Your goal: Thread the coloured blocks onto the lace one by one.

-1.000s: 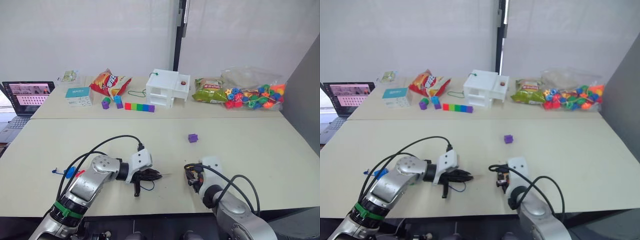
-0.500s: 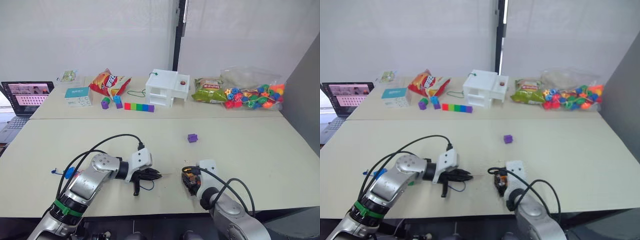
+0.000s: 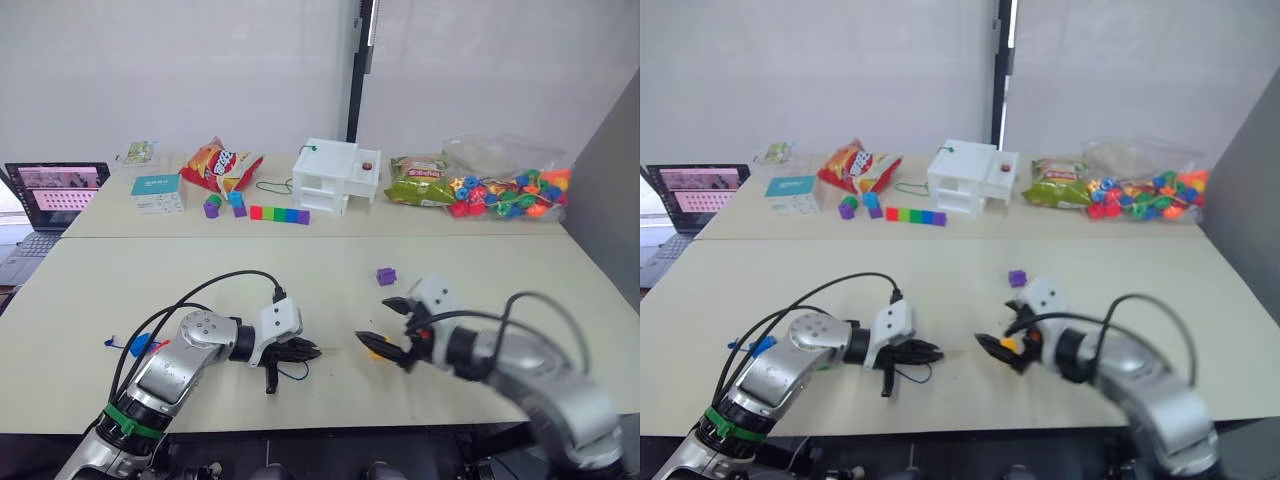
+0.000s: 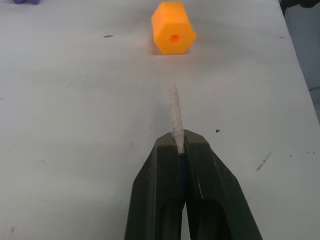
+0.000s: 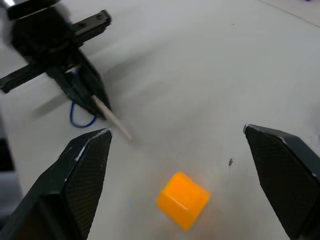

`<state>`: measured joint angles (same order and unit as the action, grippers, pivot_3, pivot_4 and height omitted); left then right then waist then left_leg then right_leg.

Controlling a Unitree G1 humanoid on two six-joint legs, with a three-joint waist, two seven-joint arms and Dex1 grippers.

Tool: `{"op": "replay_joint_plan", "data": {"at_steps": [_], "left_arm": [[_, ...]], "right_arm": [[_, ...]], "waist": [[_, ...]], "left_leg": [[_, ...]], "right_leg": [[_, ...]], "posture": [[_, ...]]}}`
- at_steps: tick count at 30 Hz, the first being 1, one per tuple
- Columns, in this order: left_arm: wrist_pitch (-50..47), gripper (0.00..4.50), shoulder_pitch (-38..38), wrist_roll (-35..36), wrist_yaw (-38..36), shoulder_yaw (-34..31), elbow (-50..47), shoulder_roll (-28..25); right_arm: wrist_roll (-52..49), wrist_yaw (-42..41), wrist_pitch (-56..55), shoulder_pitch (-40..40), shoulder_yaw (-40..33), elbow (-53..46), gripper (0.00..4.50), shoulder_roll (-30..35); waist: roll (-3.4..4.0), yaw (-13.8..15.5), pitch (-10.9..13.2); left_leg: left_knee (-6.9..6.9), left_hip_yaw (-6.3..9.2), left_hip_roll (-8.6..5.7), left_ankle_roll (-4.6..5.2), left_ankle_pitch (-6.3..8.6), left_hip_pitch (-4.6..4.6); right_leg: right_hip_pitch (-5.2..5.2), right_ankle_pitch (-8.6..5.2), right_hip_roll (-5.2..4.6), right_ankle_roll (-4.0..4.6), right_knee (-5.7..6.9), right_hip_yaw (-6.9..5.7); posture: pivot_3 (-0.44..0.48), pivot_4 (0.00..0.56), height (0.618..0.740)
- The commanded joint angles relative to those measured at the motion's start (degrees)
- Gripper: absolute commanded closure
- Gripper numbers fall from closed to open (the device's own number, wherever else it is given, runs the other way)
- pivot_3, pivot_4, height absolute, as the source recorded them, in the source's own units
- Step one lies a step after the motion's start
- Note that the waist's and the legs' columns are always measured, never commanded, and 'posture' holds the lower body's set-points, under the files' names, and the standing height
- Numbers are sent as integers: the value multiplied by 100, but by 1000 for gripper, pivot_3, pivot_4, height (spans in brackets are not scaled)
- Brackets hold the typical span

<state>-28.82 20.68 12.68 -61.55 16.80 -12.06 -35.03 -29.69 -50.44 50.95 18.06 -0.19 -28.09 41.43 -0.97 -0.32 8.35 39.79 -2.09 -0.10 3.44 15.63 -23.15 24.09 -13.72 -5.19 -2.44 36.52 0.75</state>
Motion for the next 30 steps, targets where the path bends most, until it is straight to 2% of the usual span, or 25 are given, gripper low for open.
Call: {"op": "replay_joint_plan", "data": {"at_steps": [1, 6, 12, 15, 21, 22, 30], "left_arm": [[-22, 4500, 7, 99, 33, -70, -302, -26], [-100, 4500, -58, 128, 96, -69, -454, -48], [-239, 4500, -128, 174, 199, -36, -684, -55], [-297, 4500, -151, 175, 235, -10, -775, -62], [-382, 4500, -51, 136, 277, 97, -801, -23], [-406, 4500, -18, 124, 280, 128, -798, -13], [-821, 4500, 515, 85, 425, 404, -651, 230]], "right_arm": [[428, -1454, -1171, 428, 732, 932, 54, 618], [1610, -2454, -2970, 1288, 1894, 2381, 54, 675], [2170, -2894, -4087, 1724, 2275, 3396, 54, 368], [2236, -2939, -4199, 1699, 2245, 3491, 890, 255], [2252, -2872, -4127, 1627, 2111, 3555, 2986, 150], [2255, -2833, -4088, 1625, 2091, 3554, 3196, 126], [2230, -2547, -3289, 1386, 2095, 2725, 3233, -19]], "waist": [[1, -12, 0], [0, -27, 0], [0, 18, 1], [0, 44, 0], [0, 72, 0], [0, 74, 0], [0, 99, 0]], "left_leg": [[2, -4, -2, 0, 0, -2], [6, -6, -2, 0, 0, -4], [8, -8, -3, -1, 0, -6], [9, -7, -2, -1, 0, -8], [10, -7, -3, -1, -1, -6], [10, -7, -3, -1, -1, -6], [12, -6, -3, -2, -1, -7]], "right_leg": [[5, 0, 0, 0, 2, 4], [5, 0, -3, -1, 0, 6], [6, 1, -9, -2, 4, 6], [8, 1, -11, -2, 9, 6], [7, 1, -13, -2, 12, 7], [7, 1, -13, -2, 12, 7], [7, 2, -12, -2, 17, 6]], "posture": [[0, 150, 740], [0, 150, 740], [0, 150, 740], [0, 150, 740], [0, 150, 740], [0, 150, 740], [0, 150, 740]]}}
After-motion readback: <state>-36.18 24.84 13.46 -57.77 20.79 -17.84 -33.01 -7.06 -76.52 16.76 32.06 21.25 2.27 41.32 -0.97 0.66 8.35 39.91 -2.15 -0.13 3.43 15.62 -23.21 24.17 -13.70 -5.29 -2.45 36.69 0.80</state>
